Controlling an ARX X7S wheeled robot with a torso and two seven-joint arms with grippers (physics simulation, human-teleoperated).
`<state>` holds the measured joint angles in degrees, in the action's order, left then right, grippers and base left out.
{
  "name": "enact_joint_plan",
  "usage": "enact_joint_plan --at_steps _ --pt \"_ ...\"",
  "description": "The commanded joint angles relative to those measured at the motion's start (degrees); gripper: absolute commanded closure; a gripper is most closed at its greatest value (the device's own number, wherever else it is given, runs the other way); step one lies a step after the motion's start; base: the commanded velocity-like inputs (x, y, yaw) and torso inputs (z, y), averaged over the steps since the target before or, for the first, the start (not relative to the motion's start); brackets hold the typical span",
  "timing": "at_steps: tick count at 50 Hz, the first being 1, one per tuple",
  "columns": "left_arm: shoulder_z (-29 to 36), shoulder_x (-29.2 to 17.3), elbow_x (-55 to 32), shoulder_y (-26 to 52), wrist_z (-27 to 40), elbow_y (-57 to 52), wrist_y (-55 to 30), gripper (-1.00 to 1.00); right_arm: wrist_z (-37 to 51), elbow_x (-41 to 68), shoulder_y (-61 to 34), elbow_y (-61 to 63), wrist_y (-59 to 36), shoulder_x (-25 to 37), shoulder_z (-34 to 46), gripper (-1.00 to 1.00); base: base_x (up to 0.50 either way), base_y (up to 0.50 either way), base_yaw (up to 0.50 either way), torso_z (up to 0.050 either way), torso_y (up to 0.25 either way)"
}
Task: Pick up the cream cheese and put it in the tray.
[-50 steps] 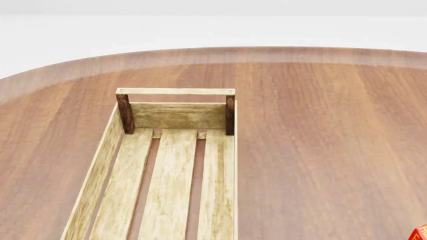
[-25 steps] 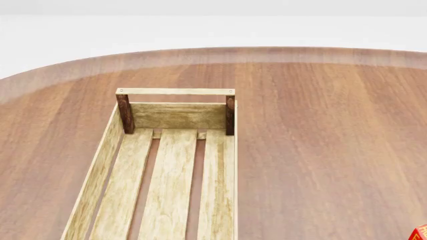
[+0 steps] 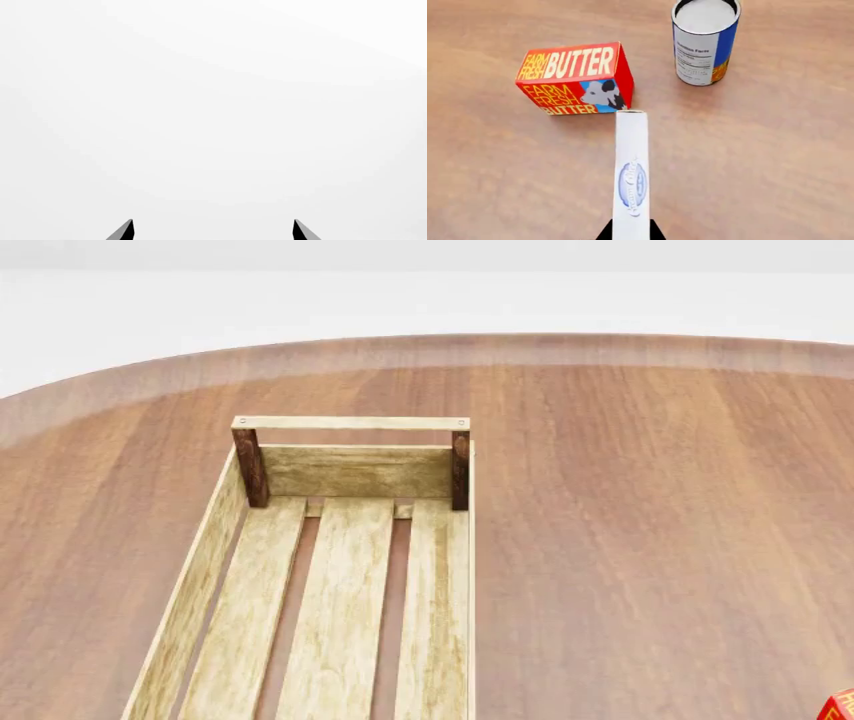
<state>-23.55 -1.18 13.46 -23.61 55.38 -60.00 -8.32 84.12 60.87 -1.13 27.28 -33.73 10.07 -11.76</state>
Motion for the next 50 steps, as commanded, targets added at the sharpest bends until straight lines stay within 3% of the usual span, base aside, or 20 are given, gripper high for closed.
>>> enact_joint_plan --at_steps 1,37,50 --pt "-1.5 1.2 -0.4 -0.2 -1.5 0.0 2.4 -1.00 -1.5 1.5 -1.1 4.8 -1.0 1.4 0.6 1.00 0.00 0.00 0.00 0.000 0.000" --pt "-0.1 1.2 1.1 1.5 -2.2 0.0 0.8 -1.00 -9.6 9.2 -7.4 14.6 -7.5 10.0 6.6 1.00 0.00 0.00 0.00 0.000 0.000" --pt "0.1 1.2 1.6 3.3 -3.2 0.0 -0.8 -1.00 -8.2 11.0 -17.3 12.3 -13.4 12.2 11.7 1.00 0.00 0.00 0.00 0.000 0.000"
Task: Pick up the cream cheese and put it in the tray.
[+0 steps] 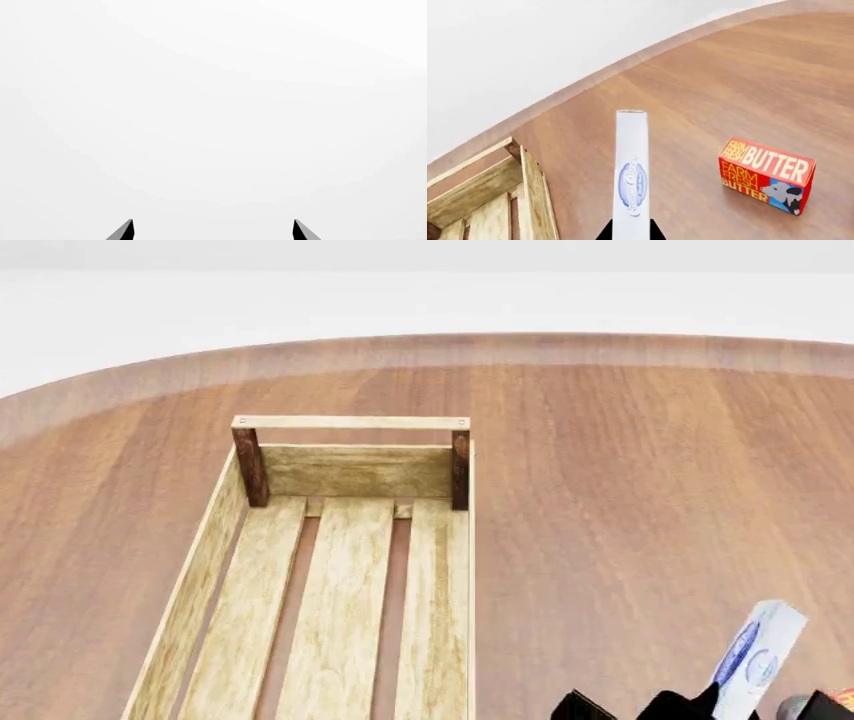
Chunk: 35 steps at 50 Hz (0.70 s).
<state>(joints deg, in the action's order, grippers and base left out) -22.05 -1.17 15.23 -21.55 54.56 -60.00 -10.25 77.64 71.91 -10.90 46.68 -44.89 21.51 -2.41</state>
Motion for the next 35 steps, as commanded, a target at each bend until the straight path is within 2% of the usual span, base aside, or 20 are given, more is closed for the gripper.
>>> enact_joint_plan --at_steps 1,23,24,26,35 --pt "-1.5 1.2 -0.2 1.2 -2.4 0.0 1.2 -1.00 -1.6 -0.1 -8.4 -7.0 -2.8 1.1 2.9 1.00 0.00 0.00 0.00 0.000 0.000" --pt "-1.8 1.2 -0.6 0.2 -1.9 0.0 2.1 -1.00 -2.4 2.6 -30.5 -17.7 -15.8 2.9 13.3 1.00 0.00 0.00 0.00 0.000 0.000" --pt "-1.8 1.2 -0.6 0.1 -1.8 0.0 2.2 -1.00 -6.3 1.3 -31.9 -18.0 -14.7 2.9 14.1 1.00 0.00 0.00 0.00 0.000 0.000" --pt "-1.9 1.2 -0.7 -0.1 -1.7 0.0 2.4 -1.00 -5.1 2.1 -33.9 -19.0 -16.7 3.0 15.0 1.00 0.00 0.00 0.00 0.000 0.000" --pt "-1.4 1.2 -0.1 0.6 -2.0 0.0 1.6 -1.00 -13.8 -1.1 -40.5 -24.7 -19.0 1.7 22.1 1.00 0.00 0.00 0.00 0.000 0.000"
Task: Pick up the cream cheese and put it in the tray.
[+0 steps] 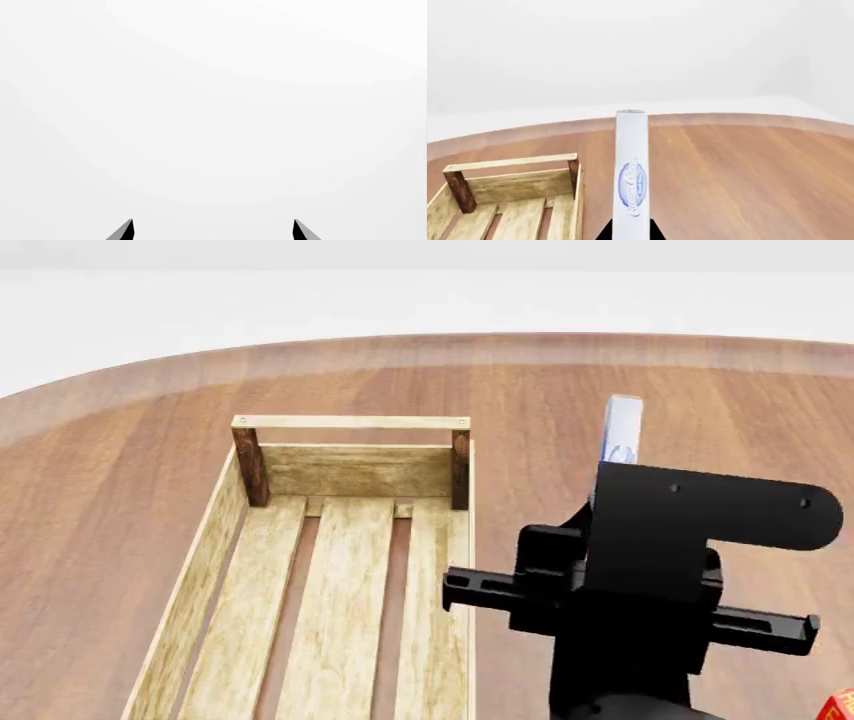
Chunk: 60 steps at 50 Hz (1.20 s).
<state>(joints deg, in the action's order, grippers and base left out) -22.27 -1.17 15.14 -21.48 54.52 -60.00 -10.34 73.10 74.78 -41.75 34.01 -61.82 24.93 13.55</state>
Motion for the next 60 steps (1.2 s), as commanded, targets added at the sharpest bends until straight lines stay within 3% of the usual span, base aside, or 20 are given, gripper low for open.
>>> enact_joint_plan --at_steps 1,9,12,14,19,33,60 --pt "-1.0 1.2 0.1 0.6 -2.0 0.0 1.6 -1.00 -10.3 -4.8 -10.1 -12.0 -1.9 -1.8 6.9 1.00 0.00 0.00 0.00 0.000 0.000" --pt "-0.9 1.2 0.2 0.4 -1.8 0.0 1.8 -1.00 -14.4 -6.8 -16.1 -14.9 -4.2 -3.0 11.8 1.00 0.00 0.00 0.00 0.000 0.001" --pt "-0.7 1.2 0.5 0.5 -1.9 0.0 1.6 -1.00 -19.0 -5.6 -15.8 -16.4 -0.8 -4.4 10.2 1.00 0.00 0.00 0.00 0.000 0.000" --pt "-1.0 1.2 0.1 0.2 -1.8 0.0 2.0 -1.00 -24.1 -15.5 -19.7 -14.0 -1.3 -2.4 20.5 1.00 0.00 0.00 0.00 0.000 0.000" --pt "-0.7 1.2 0.4 0.6 -1.9 0.0 1.5 -1.00 -28.1 -7.0 -17.8 -19.6 -0.3 -5.4 15.5 1.00 0.00 0.00 0.00 0.000 0.000" --pt "-1.7 1.2 -0.6 0.3 -1.9 0.0 1.8 -1.00 -35.7 -3.9 -21.7 -27.3 0.8 -8.9 15.2 1.00 0.00 0.00 0.00 0.000 0.001" --pt "-1.1 1.2 0.1 0.5 -2.0 0.0 1.7 -1.00 -47.5 -8.4 -30.2 -52.0 2.4 -14.7 20.5 1.00 0.00 0.00 0.00 0.000 0.000"
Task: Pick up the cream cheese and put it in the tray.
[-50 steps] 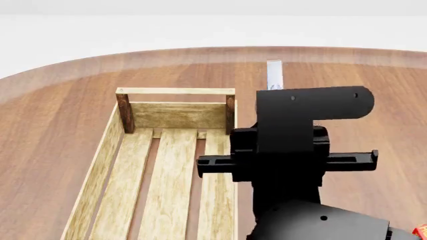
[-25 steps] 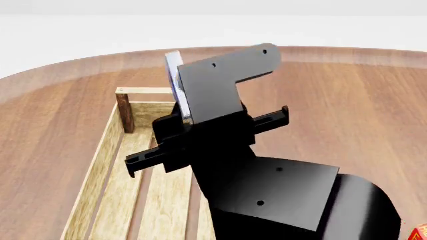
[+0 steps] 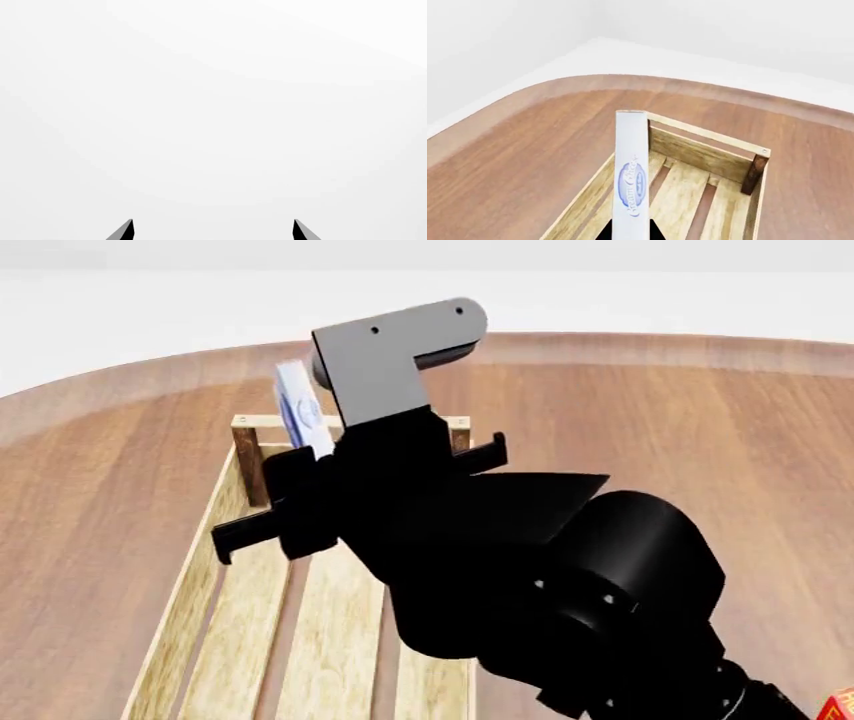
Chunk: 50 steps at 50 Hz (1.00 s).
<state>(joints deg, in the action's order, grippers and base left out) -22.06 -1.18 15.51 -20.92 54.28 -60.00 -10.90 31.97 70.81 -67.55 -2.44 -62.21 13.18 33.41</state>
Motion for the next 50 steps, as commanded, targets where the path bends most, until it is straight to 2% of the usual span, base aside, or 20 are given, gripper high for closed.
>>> enact_joint_plan --at_steps 1,11,24,28,34,37,43,50 --pt "-1.3 1.2 -0.2 -0.1 -1.7 0.0 2.3 -1.00 -7.3 -5.1 -4.7 -17.2 3.2 -3.4 1.2 1.00 0.00 0.00 0.00 0.000 0.000" --pt "-0.6 1.2 0.6 0.8 -2.2 0.0 1.4 -1.00 -14.5 -8.8 -9.8 -27.8 3.3 -7.7 6.9 1.00 0.00 0.00 0.00 0.000 0.001" --pt "-1.0 1.2 0.2 1.0 -2.3 0.0 1.2 -1.00 -21.7 -11.8 -10.8 -38.4 6.6 -13.0 14.9 1.00 0.00 0.00 0.00 0.000 0.001" --pt "-1.5 1.2 -0.3 0.9 -2.3 0.0 1.4 -1.00 -22.1 -5.2 -12.1 -43.0 11.6 -13.1 23.4 1.00 0.00 0.00 0.00 0.000 0.000" --pt "-1.5 1.2 -0.2 1.3 -2.5 0.0 1.1 -1.00 -22.9 11.6 -15.4 -49.8 21.6 -13.2 43.4 1.00 0.00 0.00 0.00 0.000 0.000" --pt "-1.3 1.2 0.1 1.6 -2.7 0.0 0.6 -1.00 -23.1 16.9 -15.5 -50.4 24.3 -13.2 49.9 1.00 0.00 0.00 0.00 0.000 0.000" --pt "-0.5 1.2 1.1 2.2 -3.0 0.0 -0.1 -1.00 -23.6 20.6 -13.9 -51.4 26.9 -13.2 55.4 1.00 0.00 0.00 0.00 0.000 0.000" --pt "0.7 1.2 2.8 4.0 -3.9 0.0 -2.0 -1.00 -24.2 21.4 -11.8 -52.4 28.2 -13.2 56.6 1.00 0.00 0.00 0.00 0.000 0.001"
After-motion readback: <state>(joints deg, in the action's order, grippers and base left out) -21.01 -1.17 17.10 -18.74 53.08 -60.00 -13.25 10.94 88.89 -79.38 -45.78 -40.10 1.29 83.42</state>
